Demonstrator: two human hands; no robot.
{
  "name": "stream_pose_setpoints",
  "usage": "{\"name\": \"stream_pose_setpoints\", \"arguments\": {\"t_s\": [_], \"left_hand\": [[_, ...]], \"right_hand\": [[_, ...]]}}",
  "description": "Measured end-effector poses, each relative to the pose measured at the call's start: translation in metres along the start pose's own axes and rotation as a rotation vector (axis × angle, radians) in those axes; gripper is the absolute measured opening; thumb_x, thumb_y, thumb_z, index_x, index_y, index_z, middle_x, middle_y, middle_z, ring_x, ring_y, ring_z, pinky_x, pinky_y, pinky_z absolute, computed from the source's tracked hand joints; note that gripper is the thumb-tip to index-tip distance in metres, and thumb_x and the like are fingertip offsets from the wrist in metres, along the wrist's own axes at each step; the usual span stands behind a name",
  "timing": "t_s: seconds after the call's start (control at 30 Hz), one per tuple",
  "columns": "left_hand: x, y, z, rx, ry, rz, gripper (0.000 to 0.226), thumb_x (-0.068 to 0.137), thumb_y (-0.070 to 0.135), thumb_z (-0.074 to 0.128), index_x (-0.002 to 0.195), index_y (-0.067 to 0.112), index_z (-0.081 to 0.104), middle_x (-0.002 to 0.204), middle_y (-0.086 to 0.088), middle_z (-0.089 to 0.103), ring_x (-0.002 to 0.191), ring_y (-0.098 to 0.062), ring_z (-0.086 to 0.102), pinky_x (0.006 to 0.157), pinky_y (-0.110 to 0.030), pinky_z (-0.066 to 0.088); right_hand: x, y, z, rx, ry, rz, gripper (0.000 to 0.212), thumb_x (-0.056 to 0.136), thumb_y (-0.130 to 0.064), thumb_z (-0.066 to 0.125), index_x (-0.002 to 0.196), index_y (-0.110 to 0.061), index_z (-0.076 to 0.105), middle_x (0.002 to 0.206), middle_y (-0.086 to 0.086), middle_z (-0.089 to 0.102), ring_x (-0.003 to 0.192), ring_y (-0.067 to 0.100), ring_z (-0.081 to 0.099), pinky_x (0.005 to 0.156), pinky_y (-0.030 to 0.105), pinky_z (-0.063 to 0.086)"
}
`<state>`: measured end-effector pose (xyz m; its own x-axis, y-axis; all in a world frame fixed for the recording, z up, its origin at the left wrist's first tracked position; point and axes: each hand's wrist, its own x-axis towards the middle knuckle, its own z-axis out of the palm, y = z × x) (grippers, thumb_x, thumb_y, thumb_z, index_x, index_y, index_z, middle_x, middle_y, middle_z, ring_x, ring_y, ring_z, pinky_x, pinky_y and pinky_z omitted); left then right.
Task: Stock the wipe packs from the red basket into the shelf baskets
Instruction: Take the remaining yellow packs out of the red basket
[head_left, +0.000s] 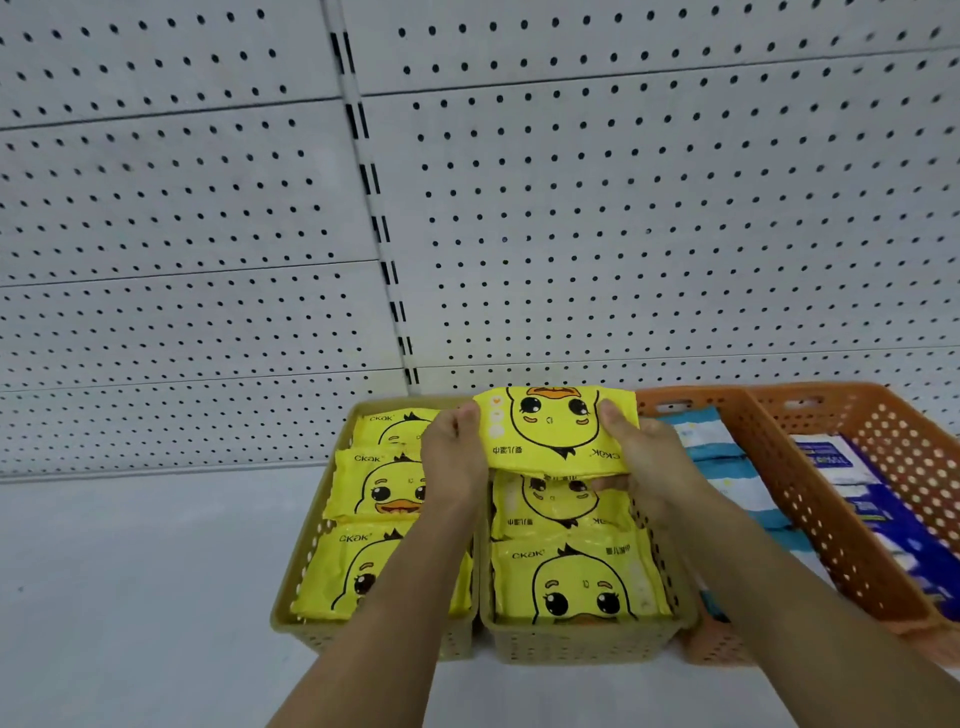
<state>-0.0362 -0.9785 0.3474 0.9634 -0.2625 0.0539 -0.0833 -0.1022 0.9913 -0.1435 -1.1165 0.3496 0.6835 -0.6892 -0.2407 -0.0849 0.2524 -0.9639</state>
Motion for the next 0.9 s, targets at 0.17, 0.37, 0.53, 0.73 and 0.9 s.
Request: {"name": "stream_pose_setpoints", "arguments": {"t_s": [0.17,0.37,0.53,0.73,0.9], "left_hand": [[0.014,-0.009,-0.006,0.446,-0.133,0.099,0.016,0.091,0.031,0.059,0.103,0.02,0.057,0.096,0.005,0.058,0.091,-0.015,0.056,0.081,-0.035,0.05],[-0.013,-0.033,-0.02,0.875,-0.353,0.242,0.047,0.093,0.043,0.055,0.131,0.017,0.046,0.135,0.002,0.044,0.124,-0.016,0.04,0.102,-0.035,0.039],[-0.02,-0.047,-0.025,0.992,-0.373,0.349,0.065,0.096,0.047,0.047,0.149,0.013,0.031,0.156,0.001,0.027,0.14,-0.017,0.03,0.113,-0.035,0.032],[-0.029,-0.049,-0.036,0.957,-0.433,0.391,0.068,0.095,0.043,0.051,0.151,0.014,0.026,0.157,0.001,0.024,0.143,-0.017,0.027,0.115,-0.033,0.029],[-0.038,-0.045,-0.056,0.894,-0.502,0.412,0.049,0.094,0.04,0.054,0.134,0.011,0.046,0.14,-0.002,0.043,0.129,-0.021,0.04,0.105,-0.032,0.034]], "right_hand": [[0.035,-0.016,-0.005,-0.175,0.051,-0.053,0.032,0.095,-0.034,0.055,0.089,-0.005,0.065,0.087,0.018,0.07,0.066,0.035,0.067,0.049,0.039,0.057],[0.058,-0.002,0.022,-0.492,0.069,-0.101,0.023,0.096,-0.028,0.055,0.086,-0.007,0.058,0.077,0.01,0.06,0.063,0.026,0.062,0.059,0.044,0.059],[0.057,0.026,0.018,-1.434,0.251,-0.726,0.051,0.081,-0.023,0.07,0.126,-0.01,0.051,0.119,0.013,0.052,0.108,0.031,0.048,0.087,0.042,0.043],[0.048,0.043,0.018,-1.338,-0.245,-0.309,0.045,0.103,-0.032,0.029,0.147,-0.026,0.031,0.154,0.01,0.025,0.138,0.033,0.022,0.112,0.041,0.02],[0.006,0.036,0.027,-1.257,-0.274,-0.153,0.058,0.1,-0.04,0.039,0.151,-0.025,0.018,0.161,0.005,0.003,0.147,0.029,-0.001,0.117,0.045,0.008]]}}
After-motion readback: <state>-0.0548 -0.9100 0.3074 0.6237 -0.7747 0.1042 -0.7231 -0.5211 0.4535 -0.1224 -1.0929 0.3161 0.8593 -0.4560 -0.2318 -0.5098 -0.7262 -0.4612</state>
